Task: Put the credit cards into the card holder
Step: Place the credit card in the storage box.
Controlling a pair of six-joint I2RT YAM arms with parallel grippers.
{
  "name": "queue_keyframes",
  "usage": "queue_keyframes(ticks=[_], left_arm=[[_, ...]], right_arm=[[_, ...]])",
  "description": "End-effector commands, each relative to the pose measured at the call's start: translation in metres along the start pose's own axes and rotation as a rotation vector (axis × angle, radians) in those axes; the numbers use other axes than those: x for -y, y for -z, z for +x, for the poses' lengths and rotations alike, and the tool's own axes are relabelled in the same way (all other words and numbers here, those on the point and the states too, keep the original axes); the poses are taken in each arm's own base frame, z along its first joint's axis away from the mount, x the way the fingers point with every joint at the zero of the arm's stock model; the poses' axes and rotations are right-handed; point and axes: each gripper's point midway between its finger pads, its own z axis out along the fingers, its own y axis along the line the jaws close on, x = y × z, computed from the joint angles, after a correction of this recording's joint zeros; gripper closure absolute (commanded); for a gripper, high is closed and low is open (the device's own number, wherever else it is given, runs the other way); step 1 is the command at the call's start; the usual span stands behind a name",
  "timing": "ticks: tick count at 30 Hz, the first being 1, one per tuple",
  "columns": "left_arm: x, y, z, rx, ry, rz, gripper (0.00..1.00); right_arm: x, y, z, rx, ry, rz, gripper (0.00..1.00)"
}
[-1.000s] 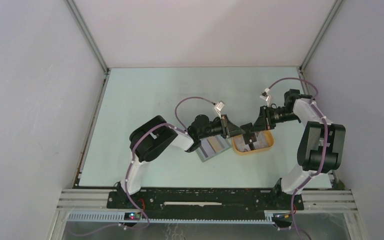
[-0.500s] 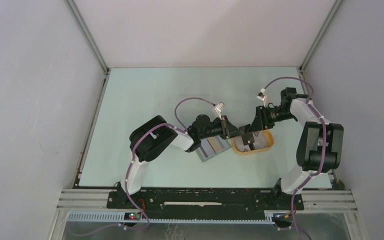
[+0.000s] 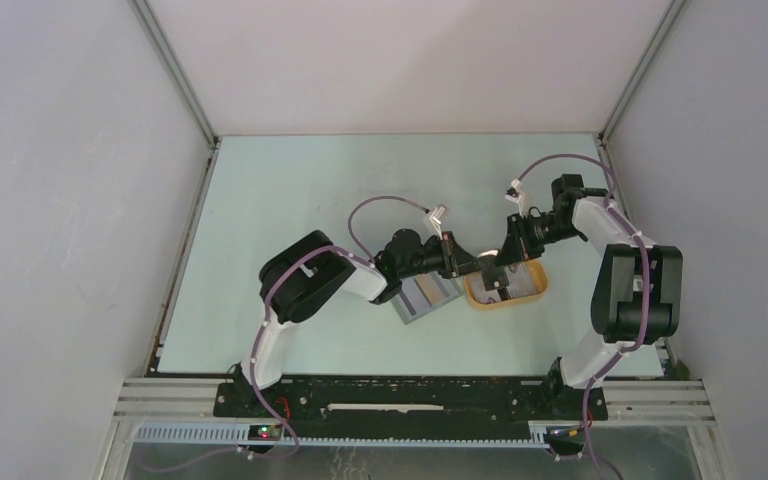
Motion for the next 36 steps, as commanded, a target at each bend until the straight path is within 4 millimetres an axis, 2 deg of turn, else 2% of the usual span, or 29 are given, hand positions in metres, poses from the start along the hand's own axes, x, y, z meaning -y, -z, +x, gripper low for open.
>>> queue_keyframes(ticks=[1,5,10,22,32,36], left_arm=[[0.021,-0.007,-0.014,0.036,-0.056,0.065,0.86],[0.021,-0.003,-0.013,0.037,-0.061,0.066,0.72],[0.024,0.001,-0.013,0.032,-0.068,0.093,0.63],[0.035,0.0,-0.011,0.021,-0.051,0.168,0.62],[0.03,0.0,-0.011,0.016,-0.024,0.177,0.6],[0.034,-0.001,-0.012,0.015,-0.018,0.195,0.64]], right_arm=[[0.0,0.001,-0.004,0.014,0.015,0.017,0.85],[-0.001,0.004,-0.005,0.03,0.004,0.001,0.94],[-0.005,0.009,-0.005,0.049,0.0,-0.039,0.97],[-0.02,0.017,-0.009,0.085,-0.029,-0.168,0.97],[-0.025,0.022,-0.011,0.103,-0.032,-0.208,0.97],[-0.025,0.022,-0.011,0.104,-0.034,-0.211,0.97]])
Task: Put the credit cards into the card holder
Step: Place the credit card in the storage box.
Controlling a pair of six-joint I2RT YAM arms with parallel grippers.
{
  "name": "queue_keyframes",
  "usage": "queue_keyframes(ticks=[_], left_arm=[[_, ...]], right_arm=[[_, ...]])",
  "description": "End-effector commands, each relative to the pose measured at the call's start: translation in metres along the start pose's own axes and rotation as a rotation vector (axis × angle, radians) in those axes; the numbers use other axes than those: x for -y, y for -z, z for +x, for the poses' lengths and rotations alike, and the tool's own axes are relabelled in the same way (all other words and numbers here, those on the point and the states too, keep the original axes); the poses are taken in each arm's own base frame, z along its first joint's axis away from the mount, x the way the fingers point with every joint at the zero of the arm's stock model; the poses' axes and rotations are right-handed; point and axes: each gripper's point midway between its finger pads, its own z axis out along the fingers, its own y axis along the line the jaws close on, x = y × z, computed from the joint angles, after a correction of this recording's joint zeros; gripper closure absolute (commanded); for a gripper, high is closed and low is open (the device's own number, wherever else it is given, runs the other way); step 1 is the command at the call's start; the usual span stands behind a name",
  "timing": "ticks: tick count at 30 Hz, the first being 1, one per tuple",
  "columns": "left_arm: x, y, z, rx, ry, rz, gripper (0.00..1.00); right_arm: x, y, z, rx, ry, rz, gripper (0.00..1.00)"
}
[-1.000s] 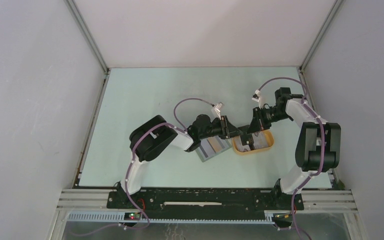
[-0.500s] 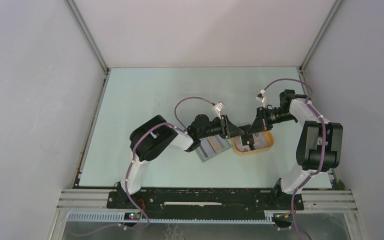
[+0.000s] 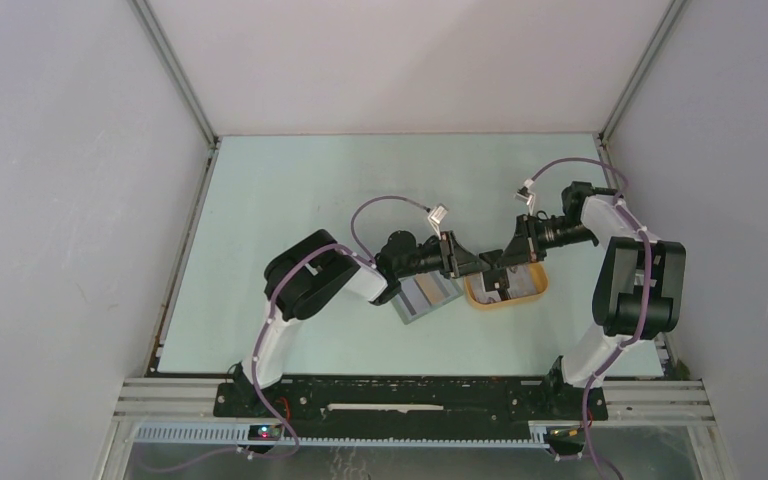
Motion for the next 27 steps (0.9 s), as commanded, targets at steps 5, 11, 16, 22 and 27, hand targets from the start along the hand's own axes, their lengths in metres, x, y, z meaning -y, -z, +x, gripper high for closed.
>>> queue_keyframes(ticks=[5,11,16,22,27], left_arm=[[0.021,-0.008,-0.011,0.015,-0.018,0.104,0.94],[0.018,-0.006,-0.012,0.03,-0.013,0.093,1.0],[0.013,-0.005,-0.012,0.042,-0.011,0.071,1.0],[0.009,-0.005,-0.011,0.047,-0.001,0.048,1.0],[0.008,-0.006,-0.014,0.055,-0.006,0.029,1.0]], right_arm=[[-0.003,0.005,-0.013,0.029,0.046,-0.009,0.95],[0.001,0.006,-0.013,0.024,0.04,0.012,0.85],[0.003,0.007,-0.014,0.032,0.048,0.038,0.63],[0.006,0.009,-0.015,0.051,0.074,0.099,0.51],[0.008,0.004,-0.014,0.031,0.094,0.131,0.52]])
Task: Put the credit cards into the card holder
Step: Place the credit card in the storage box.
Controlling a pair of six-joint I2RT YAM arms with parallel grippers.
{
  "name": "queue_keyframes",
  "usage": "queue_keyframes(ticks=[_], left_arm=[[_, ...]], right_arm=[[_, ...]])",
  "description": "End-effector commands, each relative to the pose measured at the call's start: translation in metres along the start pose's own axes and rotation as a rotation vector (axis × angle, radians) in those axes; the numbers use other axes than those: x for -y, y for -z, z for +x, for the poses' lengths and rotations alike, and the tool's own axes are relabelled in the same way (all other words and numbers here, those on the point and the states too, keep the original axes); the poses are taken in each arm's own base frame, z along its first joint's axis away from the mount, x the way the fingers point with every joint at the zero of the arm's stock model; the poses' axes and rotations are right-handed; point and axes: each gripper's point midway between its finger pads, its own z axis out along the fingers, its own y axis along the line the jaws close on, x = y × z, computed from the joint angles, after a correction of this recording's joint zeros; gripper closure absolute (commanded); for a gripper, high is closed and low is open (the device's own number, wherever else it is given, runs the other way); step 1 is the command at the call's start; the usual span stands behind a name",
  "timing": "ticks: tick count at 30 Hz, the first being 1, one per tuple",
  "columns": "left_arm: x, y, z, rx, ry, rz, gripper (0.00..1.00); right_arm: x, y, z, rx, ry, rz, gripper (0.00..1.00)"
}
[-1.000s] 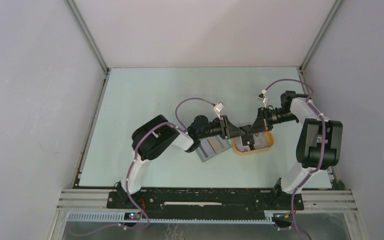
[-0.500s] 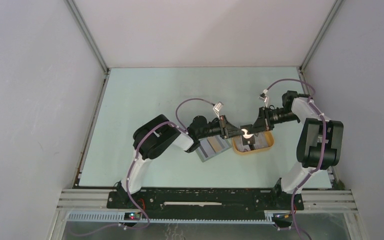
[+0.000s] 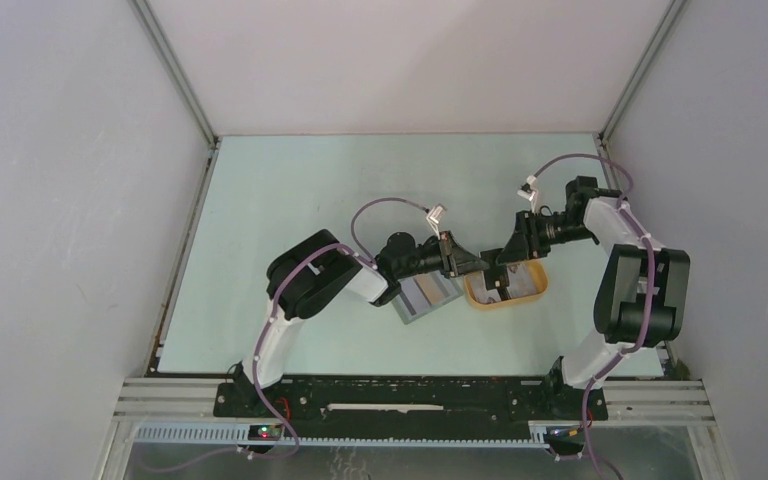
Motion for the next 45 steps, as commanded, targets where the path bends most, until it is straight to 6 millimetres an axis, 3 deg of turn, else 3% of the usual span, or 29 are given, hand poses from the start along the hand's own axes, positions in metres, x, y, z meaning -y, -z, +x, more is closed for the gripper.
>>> queue_keyframes(ticks=[1,9,18,21,25,29,37,42,45], left_arm=[[0.006,-0.006,-0.011,0.035,-0.034,0.001,1.0],[0.003,-0.007,-0.011,0.038,-0.034,-0.023,1.0],[0.005,-0.003,-0.01,0.037,-0.041,-0.019,1.0],[0.005,0.001,-0.01,0.042,-0.042,-0.02,0.88],[0.0,0.008,-0.012,0.051,-0.045,-0.035,0.71],[-0.005,0.017,-0.017,0.066,-0.057,-0.056,0.61],[-0.002,0.037,-0.03,0.099,-0.112,-0.08,0.53],[0.005,0.04,-0.029,0.089,-0.153,-0.05,0.53],[0.013,0.04,-0.026,0.07,-0.2,0.01,0.47]], right_arm=[[-0.004,-0.001,-0.006,0.009,0.057,0.046,0.52],[-0.001,-0.01,-0.003,-0.025,0.08,0.087,0.56],[-0.001,-0.01,-0.004,-0.02,0.068,0.076,0.84],[0.0,-0.007,-0.004,-0.013,0.056,0.068,0.93],[0.001,-0.004,-0.004,-0.007,0.057,0.072,0.96],[0.004,-0.002,-0.003,-0.012,0.066,0.085,0.98],[0.003,0.0,0.002,-0.027,0.116,0.066,1.0],[-0.002,-0.001,0.005,-0.046,0.145,0.019,1.0],[-0.007,0.0,0.004,-0.043,0.18,-0.013,1.0]])
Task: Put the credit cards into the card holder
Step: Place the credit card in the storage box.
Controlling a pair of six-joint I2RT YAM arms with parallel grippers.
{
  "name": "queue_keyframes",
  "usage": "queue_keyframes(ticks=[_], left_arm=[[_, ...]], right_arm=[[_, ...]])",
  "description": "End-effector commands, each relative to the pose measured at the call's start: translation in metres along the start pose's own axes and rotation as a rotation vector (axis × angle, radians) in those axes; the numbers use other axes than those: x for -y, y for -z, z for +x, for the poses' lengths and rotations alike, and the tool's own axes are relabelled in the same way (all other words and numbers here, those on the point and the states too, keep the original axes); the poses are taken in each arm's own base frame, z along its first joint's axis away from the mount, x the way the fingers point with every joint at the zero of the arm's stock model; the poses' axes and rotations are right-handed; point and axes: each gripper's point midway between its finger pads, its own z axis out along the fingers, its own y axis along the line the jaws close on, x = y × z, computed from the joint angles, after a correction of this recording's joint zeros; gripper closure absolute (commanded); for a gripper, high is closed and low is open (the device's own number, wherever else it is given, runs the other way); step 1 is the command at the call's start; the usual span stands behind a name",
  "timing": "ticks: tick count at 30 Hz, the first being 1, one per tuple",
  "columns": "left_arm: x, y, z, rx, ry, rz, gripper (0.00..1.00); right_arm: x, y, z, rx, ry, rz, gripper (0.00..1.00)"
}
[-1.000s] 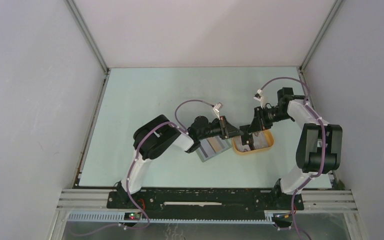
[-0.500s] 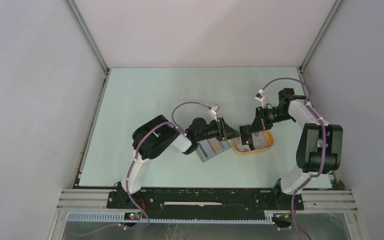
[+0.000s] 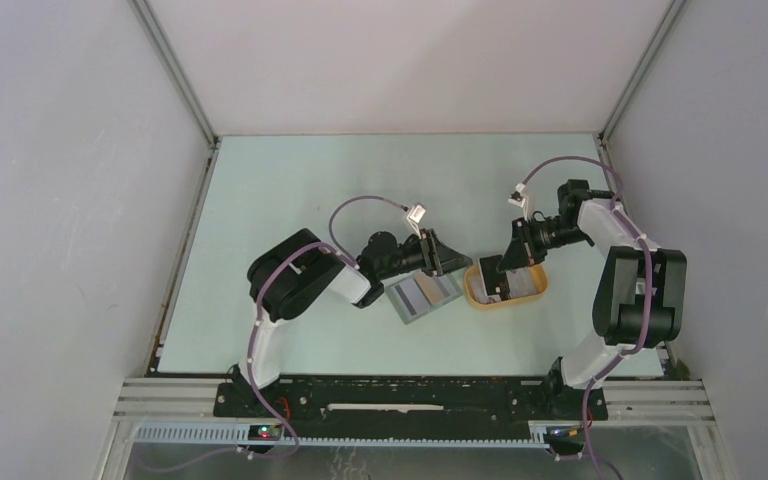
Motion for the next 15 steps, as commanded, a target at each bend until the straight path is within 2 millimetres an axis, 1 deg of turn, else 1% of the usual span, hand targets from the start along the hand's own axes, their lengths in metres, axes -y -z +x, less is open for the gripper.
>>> queue_keyframes(ticks=[1,5,9,11,15], left_arm=[[0.032,0.007,-0.009,0.017,-0.139,0.135,0.45],[0.028,0.013,-0.01,0.011,-0.232,0.151,0.41],[0.028,0.013,-0.006,-0.019,-0.29,0.194,0.43],[0.027,0.012,-0.004,-0.033,-0.308,0.209,0.44],[0.032,0.008,-0.003,-0.05,-0.36,0.253,0.45]], right_arm=[[-0.013,0.008,-0.01,0.031,0.101,-0.057,1.0],[-0.022,0.011,-0.013,0.054,0.163,-0.08,1.0],[-0.028,0.013,-0.014,0.067,0.22,-0.102,1.0],[-0.028,0.013,-0.013,0.068,0.234,-0.106,1.0],[-0.027,0.013,-0.012,0.069,0.251,-0.114,1.0]])
